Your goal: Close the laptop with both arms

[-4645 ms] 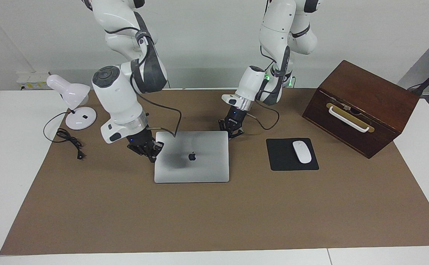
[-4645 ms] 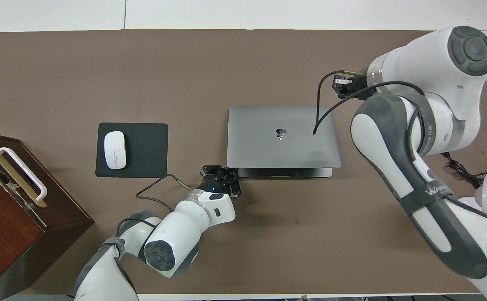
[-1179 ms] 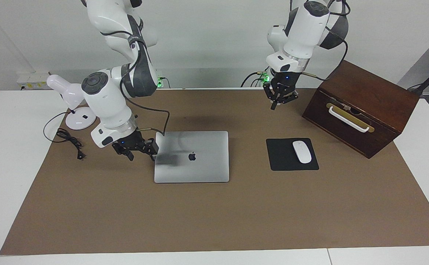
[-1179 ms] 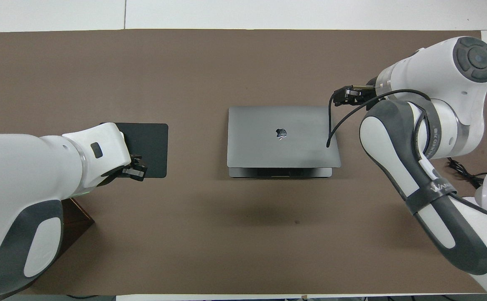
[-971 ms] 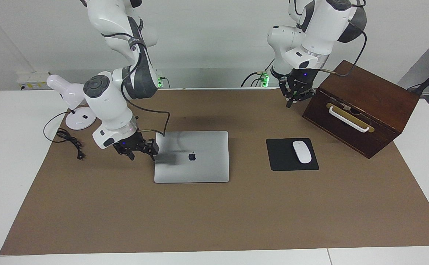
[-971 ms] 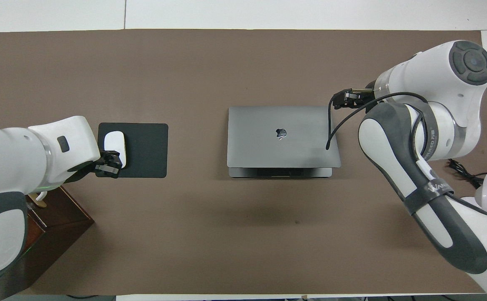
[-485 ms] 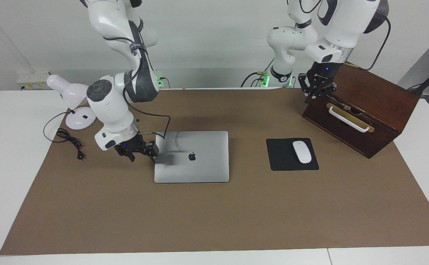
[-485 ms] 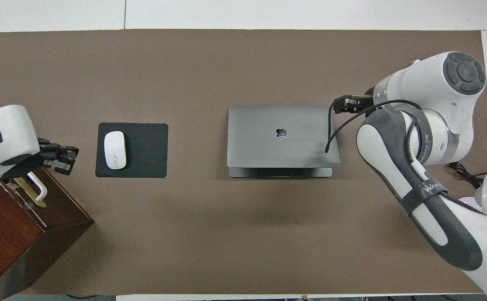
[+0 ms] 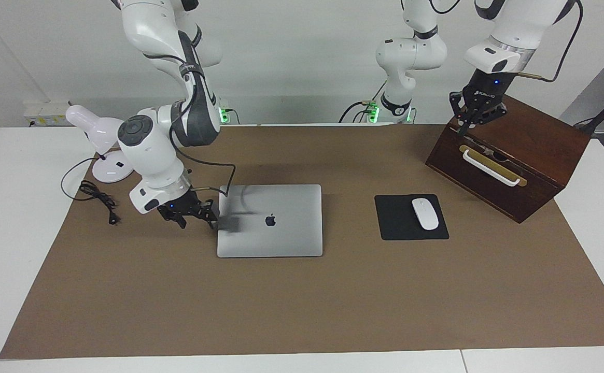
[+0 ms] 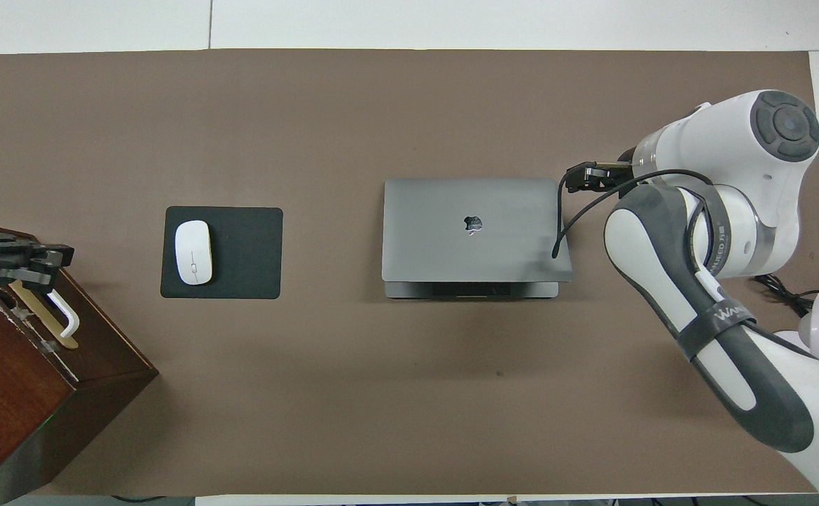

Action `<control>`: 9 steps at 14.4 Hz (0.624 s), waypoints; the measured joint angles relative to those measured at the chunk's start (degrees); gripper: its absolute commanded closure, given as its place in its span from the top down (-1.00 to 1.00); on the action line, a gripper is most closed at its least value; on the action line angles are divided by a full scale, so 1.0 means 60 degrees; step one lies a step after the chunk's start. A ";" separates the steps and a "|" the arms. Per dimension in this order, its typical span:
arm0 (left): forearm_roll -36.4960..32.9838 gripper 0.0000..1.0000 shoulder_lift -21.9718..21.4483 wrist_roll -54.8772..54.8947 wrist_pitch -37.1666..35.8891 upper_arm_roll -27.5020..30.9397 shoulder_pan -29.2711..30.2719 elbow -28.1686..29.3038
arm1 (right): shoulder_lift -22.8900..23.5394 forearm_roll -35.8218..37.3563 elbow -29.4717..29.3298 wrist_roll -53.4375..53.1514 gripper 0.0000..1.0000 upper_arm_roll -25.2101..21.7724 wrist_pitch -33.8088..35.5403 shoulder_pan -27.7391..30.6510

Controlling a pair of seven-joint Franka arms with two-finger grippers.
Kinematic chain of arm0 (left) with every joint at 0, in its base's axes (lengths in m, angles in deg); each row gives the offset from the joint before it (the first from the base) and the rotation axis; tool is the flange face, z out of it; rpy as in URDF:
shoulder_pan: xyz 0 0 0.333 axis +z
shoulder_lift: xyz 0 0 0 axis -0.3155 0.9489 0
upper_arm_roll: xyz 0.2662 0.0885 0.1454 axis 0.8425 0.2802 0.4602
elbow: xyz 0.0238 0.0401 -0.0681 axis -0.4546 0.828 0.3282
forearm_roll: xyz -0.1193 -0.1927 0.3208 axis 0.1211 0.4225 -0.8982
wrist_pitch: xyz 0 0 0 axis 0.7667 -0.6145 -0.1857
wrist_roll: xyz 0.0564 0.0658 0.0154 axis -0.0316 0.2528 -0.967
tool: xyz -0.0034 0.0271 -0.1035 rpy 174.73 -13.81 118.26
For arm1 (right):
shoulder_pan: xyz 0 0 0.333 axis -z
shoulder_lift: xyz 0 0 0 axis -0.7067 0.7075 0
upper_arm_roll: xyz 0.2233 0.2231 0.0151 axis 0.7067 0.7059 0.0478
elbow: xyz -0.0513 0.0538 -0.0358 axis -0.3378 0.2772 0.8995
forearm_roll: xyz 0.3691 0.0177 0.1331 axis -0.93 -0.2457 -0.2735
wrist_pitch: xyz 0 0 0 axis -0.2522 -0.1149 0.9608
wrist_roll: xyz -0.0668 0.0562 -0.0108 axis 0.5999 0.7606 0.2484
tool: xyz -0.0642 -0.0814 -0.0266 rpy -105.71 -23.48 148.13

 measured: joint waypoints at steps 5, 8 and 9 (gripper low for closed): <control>-0.1028 -1.00 -0.0148 0.0026 -0.0010 -0.0100 0.0085 -0.0001 | 0.0000 0.0000 0.0029 0.0024 0.76 0.0000 -0.0020 0.0000; -0.1080 -1.00 -0.0148 0.0026 -0.0010 -0.0044 0.0126 0.0000 | 0.0000 0.0000 0.0032 0.0027 0.76 0.0000 -0.0023 0.0000; -0.1084 -1.00 -0.0148 0.0026 -0.0010 -0.0033 0.0131 0.0000 | 0.0000 0.0000 0.0033 0.0028 0.76 0.0000 -0.0024 0.0000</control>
